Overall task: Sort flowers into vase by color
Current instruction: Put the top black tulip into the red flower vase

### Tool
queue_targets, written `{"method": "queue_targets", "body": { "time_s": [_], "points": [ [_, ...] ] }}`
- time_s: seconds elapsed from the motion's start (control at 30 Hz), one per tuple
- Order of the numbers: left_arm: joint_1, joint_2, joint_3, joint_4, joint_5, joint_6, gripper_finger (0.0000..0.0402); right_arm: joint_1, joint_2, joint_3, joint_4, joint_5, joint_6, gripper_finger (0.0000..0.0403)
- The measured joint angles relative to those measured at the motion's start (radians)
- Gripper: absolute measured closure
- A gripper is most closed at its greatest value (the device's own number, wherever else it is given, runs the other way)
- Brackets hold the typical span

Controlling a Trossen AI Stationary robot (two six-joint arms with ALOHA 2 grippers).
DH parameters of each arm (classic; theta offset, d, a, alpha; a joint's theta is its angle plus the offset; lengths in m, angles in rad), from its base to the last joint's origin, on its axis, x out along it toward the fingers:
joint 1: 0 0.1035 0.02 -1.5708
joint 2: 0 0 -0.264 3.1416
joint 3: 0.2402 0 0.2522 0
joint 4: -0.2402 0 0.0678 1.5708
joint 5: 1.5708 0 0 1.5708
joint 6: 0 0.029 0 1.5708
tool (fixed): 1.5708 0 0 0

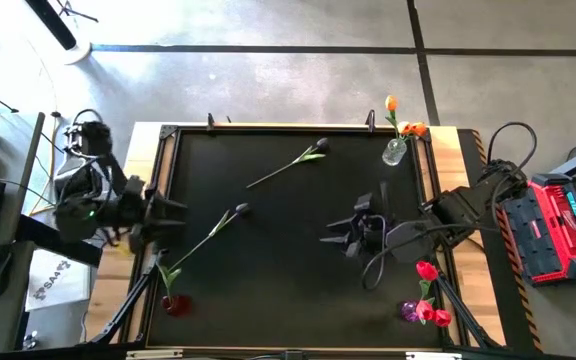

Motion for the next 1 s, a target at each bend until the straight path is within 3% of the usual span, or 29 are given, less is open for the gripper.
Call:
{"method": "queue_targets", "body": {
  "time_s": [0.3, 0.57, 0.77, 1.0],
  "points": [
    [0.374, 0.065, 0.000, 0.227, 0.309, 0.291, 0.0163, -0.024, 0.000, 0.000, -0.058, -0.090, -0.048, 0.0193],
    [0.741, 0.164, 0.000, 0.272, 0.583, 0.374, 0.0163, -0.057, -0.003, 0.000, -0.059, -0.220, -0.151, 0.0193],
    [0.989, 0.316, 0.000, 0.320, 0.783, 0.451, 0.0163, -0.066, -0.013, 0.000, -0.146, -0.328, -0.183, 0.0193],
    [1.190, 0.508, 0.000, 0.336, 0.882, 0.470, 0.0163, -0.066, -0.056, 0.000, -0.341, -0.309, -0.180, 0.0193]
  ]
}}
